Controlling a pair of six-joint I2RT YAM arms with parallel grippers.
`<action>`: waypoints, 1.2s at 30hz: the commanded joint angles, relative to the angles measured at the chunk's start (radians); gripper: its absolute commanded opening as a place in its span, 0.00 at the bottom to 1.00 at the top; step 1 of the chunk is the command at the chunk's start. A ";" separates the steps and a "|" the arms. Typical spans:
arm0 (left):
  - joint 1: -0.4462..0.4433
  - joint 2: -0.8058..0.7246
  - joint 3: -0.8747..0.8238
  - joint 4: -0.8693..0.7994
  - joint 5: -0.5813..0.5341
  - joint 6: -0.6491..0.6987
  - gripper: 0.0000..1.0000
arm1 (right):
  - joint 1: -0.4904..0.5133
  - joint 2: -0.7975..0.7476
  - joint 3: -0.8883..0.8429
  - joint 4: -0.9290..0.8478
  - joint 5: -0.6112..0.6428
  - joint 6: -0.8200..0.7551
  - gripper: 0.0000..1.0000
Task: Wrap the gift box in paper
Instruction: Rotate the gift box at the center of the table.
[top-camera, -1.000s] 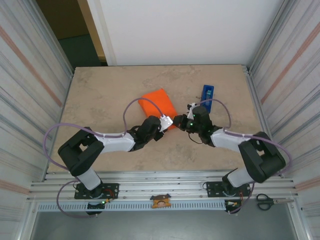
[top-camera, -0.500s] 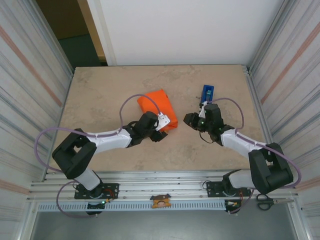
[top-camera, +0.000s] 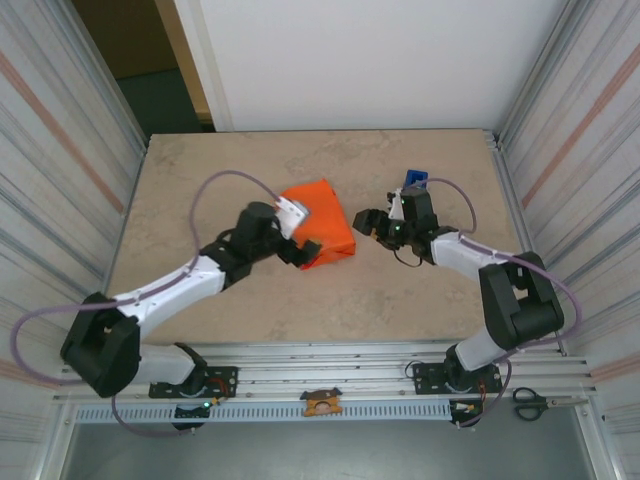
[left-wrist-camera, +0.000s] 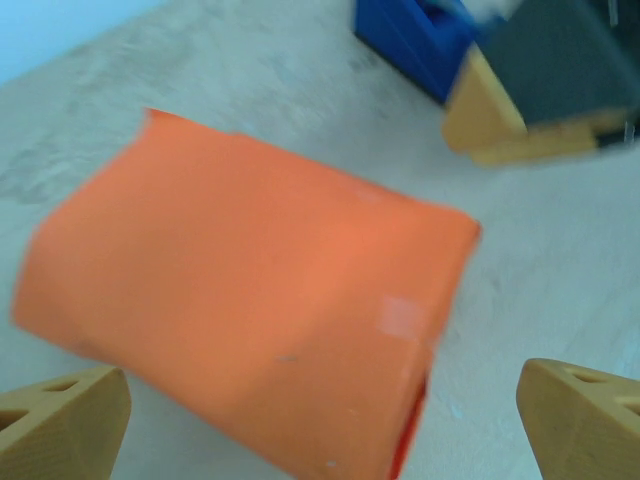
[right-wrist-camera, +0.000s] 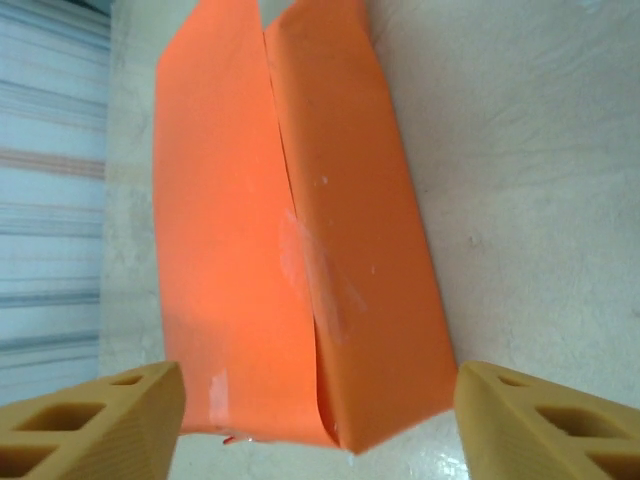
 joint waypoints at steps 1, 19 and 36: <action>0.137 -0.010 0.022 -0.078 0.142 -0.272 0.99 | -0.006 0.087 0.127 -0.102 -0.074 -0.072 0.75; 0.399 0.238 0.034 -0.038 0.613 -0.631 0.98 | 0.054 0.340 0.345 -0.112 -0.351 0.000 0.75; 0.411 0.478 0.229 -0.153 0.656 -0.646 0.86 | 0.007 0.410 0.505 -0.227 -0.144 -0.003 0.78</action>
